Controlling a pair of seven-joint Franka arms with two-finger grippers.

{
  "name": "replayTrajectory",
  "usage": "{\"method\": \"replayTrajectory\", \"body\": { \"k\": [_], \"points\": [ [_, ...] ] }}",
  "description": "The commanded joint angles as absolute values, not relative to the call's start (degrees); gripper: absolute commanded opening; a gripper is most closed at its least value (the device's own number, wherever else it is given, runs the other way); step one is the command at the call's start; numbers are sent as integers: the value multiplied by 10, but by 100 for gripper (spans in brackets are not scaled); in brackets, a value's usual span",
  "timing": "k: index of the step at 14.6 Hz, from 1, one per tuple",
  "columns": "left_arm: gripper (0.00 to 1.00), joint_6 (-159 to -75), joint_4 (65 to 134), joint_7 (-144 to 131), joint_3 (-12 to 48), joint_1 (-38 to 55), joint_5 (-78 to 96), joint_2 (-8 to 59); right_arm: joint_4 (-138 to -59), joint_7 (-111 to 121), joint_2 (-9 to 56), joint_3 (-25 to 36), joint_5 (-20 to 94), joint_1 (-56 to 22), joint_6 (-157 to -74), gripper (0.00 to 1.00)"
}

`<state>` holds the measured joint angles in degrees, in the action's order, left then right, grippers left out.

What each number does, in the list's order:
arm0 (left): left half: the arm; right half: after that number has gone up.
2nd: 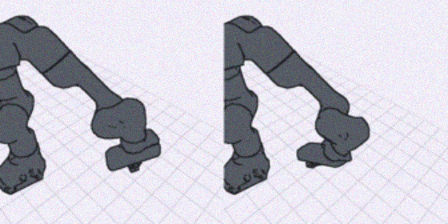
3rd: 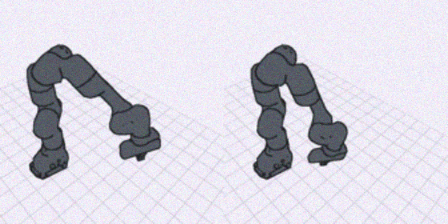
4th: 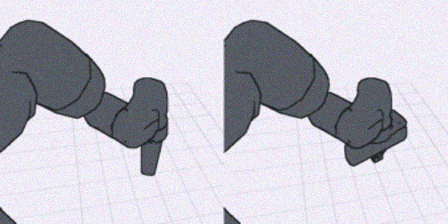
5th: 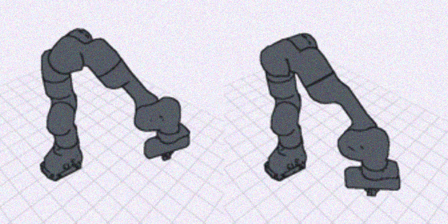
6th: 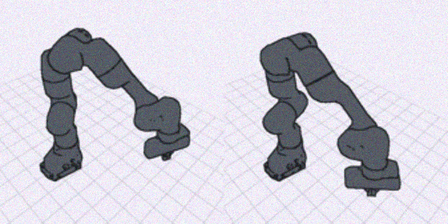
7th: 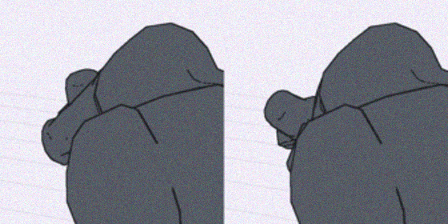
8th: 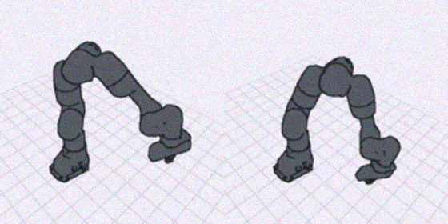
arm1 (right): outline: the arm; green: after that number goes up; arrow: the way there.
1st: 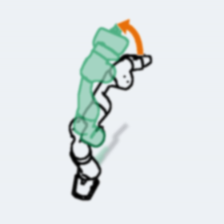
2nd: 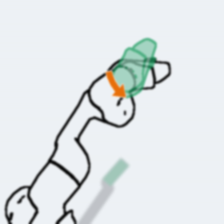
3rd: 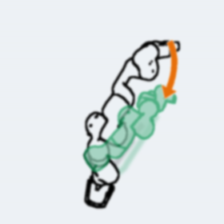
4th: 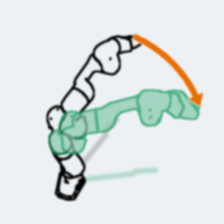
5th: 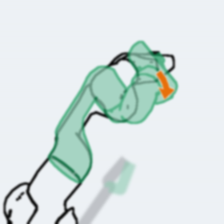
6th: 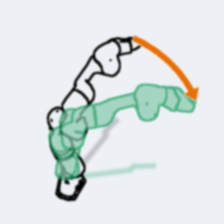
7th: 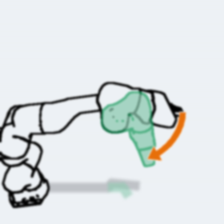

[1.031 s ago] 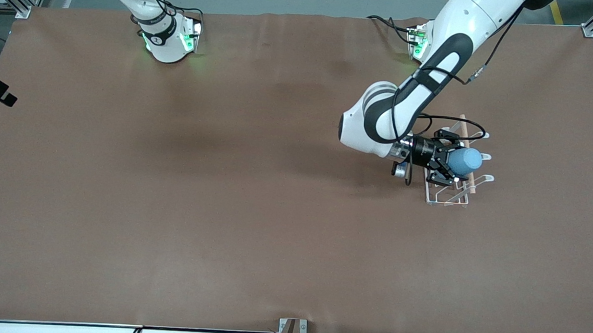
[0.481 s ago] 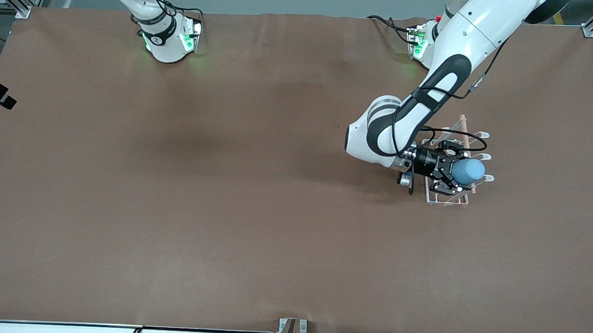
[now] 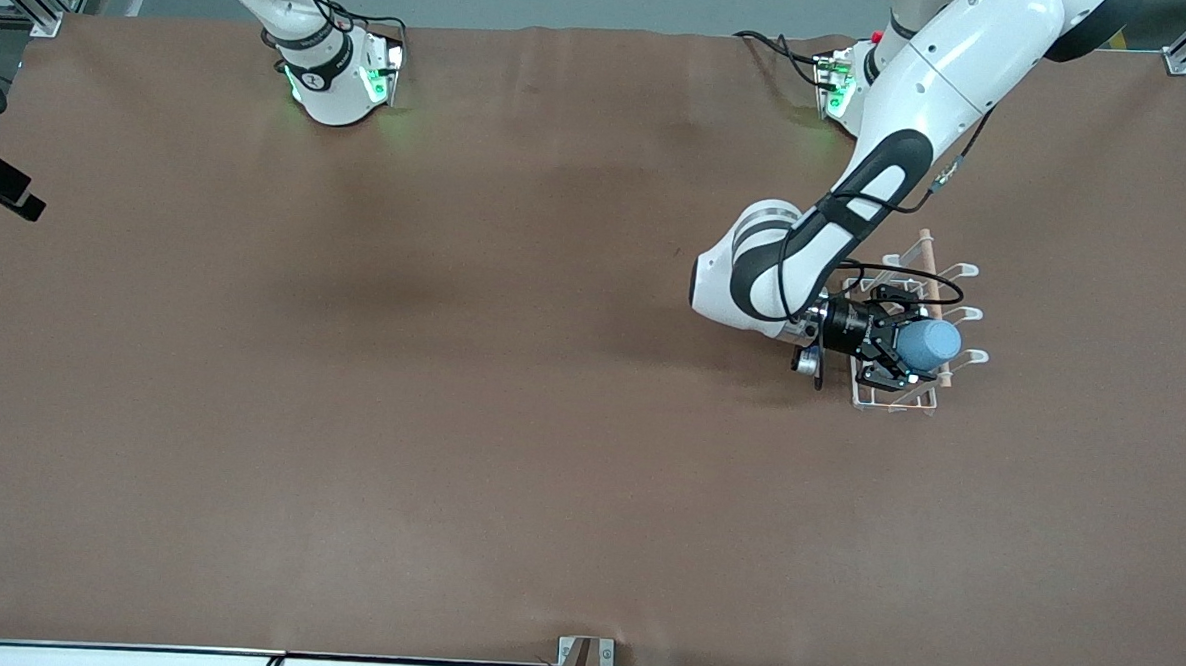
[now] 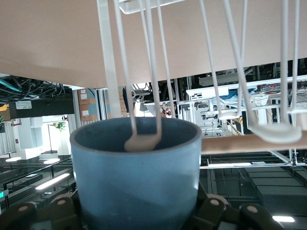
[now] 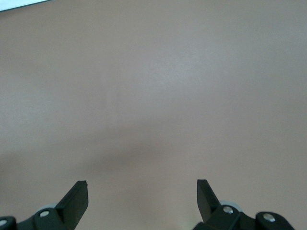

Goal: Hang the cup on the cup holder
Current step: 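Slide the cup onto the white hook and open the left gripper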

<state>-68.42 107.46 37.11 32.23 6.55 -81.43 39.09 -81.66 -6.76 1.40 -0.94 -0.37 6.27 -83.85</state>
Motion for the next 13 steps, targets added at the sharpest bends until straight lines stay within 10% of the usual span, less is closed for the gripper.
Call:
{"method": "replayTrajectory", "body": {
  "k": [1, 9, 13],
  "points": [
    [0, -679, 1078, 360, 320, 69, -827, 399, -811, -53, 16, -11, -9, 62, -836, 100],
    [21, -679, 1072, 319, 316, 69, -826, 426, -809, -37, 15, -11, -8, 58, -835, 100],
    [95, -678, 1064, 273, 316, 69, -808, 424, -808, -36, 15, -11, -7, 59, -832, 100]
  ]
}}
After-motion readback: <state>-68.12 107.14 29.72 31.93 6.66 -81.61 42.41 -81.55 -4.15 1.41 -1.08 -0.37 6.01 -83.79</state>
